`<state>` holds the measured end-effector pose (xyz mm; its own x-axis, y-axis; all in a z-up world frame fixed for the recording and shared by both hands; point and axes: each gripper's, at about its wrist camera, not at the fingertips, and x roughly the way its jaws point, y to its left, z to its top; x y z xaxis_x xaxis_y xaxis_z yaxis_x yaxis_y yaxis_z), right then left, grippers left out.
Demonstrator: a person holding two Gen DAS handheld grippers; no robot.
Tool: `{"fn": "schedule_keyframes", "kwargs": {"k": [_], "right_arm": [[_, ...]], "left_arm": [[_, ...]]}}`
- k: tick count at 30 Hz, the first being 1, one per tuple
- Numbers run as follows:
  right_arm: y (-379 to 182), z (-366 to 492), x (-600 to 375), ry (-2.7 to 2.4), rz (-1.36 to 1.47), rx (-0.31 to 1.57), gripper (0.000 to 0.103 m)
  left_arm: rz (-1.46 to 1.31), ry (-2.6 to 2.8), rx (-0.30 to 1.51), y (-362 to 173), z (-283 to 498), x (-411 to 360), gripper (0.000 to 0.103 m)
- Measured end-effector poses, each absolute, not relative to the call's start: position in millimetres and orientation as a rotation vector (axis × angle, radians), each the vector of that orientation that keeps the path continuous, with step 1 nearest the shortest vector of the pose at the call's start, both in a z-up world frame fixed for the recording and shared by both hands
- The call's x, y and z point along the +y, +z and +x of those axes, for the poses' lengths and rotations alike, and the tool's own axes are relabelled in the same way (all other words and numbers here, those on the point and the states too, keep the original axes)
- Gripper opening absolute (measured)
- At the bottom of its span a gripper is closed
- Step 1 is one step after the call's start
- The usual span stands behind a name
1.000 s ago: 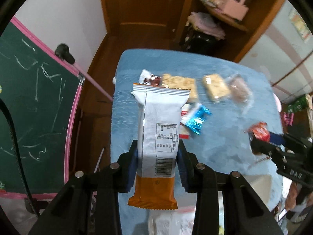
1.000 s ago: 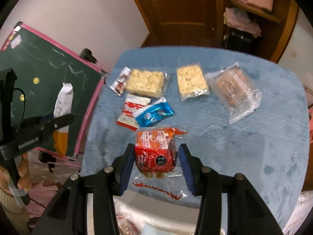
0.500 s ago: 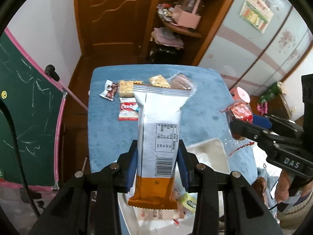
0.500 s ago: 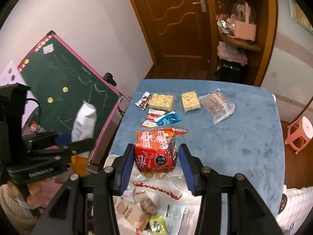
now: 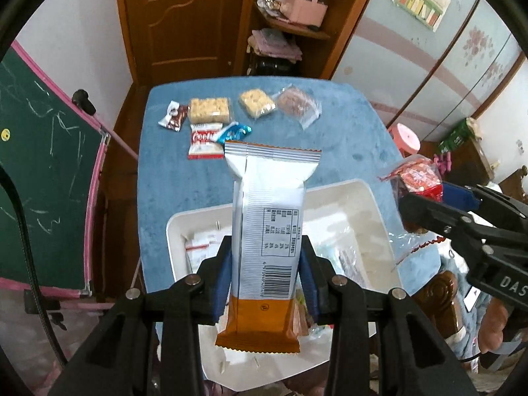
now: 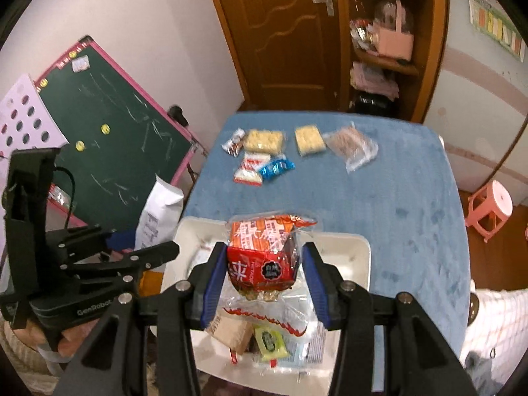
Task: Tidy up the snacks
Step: 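Carry the snack bar and red packet over the tray and open both tools, then lift both tools from the tray and move them over the cracker packs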
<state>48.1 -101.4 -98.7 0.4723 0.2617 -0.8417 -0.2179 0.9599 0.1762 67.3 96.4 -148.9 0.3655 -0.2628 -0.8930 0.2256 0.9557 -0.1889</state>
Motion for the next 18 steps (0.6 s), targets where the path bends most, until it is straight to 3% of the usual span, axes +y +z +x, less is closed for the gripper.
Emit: {"fn": "schedule_keyframes", "kwargs": {"k": [13, 15, 18], "right_arm": [[-135.4, 36.0, -109.0, 0.226, 0.087, 1.144, 0.050], [-136.5, 35.1, -109.6, 0.223, 0.089, 1.151, 0.050], [-137.1, 32.2, -110.0, 0.228, 0.098, 1.157, 0.050]], "left_arm": [[-0.015, -0.327, 1.202, -168.4, 50.5, 79.0, 0.042], [-0.029, -0.325, 1.213, -170.0, 49.2, 79.2, 0.058], [-0.041, -0.318, 1.203, -167.7, 46.3, 80.5, 0.069]]}}
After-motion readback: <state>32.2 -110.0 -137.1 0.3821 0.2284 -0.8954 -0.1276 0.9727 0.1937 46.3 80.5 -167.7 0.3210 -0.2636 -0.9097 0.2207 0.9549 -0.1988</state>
